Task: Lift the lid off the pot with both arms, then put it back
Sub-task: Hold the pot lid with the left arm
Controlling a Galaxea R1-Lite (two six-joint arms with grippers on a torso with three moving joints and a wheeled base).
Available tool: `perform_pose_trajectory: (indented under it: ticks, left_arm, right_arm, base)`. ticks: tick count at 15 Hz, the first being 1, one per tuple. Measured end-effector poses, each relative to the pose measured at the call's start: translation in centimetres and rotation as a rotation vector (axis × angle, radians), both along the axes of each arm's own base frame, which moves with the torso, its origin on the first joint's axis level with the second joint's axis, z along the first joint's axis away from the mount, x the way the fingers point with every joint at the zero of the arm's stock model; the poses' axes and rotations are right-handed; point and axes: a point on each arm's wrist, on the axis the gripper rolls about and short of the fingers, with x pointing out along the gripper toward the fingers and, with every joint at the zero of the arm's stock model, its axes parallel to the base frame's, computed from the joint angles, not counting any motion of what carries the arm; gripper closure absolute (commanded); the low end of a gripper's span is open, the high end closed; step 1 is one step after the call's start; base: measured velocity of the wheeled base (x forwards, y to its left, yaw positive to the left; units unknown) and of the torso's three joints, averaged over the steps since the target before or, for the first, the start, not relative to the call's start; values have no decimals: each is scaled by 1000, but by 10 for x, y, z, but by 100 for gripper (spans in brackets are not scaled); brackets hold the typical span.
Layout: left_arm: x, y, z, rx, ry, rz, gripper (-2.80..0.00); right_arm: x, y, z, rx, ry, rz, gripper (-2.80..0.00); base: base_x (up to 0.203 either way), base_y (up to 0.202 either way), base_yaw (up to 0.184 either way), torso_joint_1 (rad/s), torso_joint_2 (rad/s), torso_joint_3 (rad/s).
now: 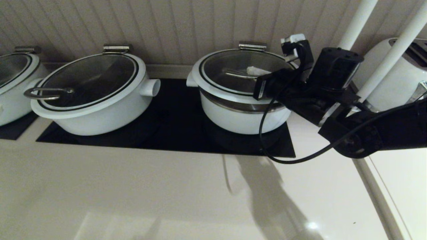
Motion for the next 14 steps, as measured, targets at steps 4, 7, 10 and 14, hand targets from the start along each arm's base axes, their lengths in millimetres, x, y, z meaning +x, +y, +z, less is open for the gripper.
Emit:
perform_pose_trajectory:
  ticks: [4, 7, 10, 14]
  left_arm:
    - [35, -7, 18, 2, 21, -67, 0]
    - [59, -16, 21, 3, 41, -117, 0]
    - [86, -30, 25, -5, 29, -149, 0]
    - [116, -68, 17, -8, 96, -206, 0]
  right_arm:
    - [0, 0, 1, 2, -3, 1, 0]
    - [1, 0, 2, 4, -6, -1, 0]
    - [1, 0, 1, 3, -6, 0, 0]
    - [3, 1, 3, 7, -12, -2, 0]
  base:
    - [0, 0, 0, 0, 0, 0]
    - [0, 0, 0, 0, 0, 0]
    - [0, 0, 0, 0, 0, 0]
    - [0, 0, 0, 0, 0, 0]
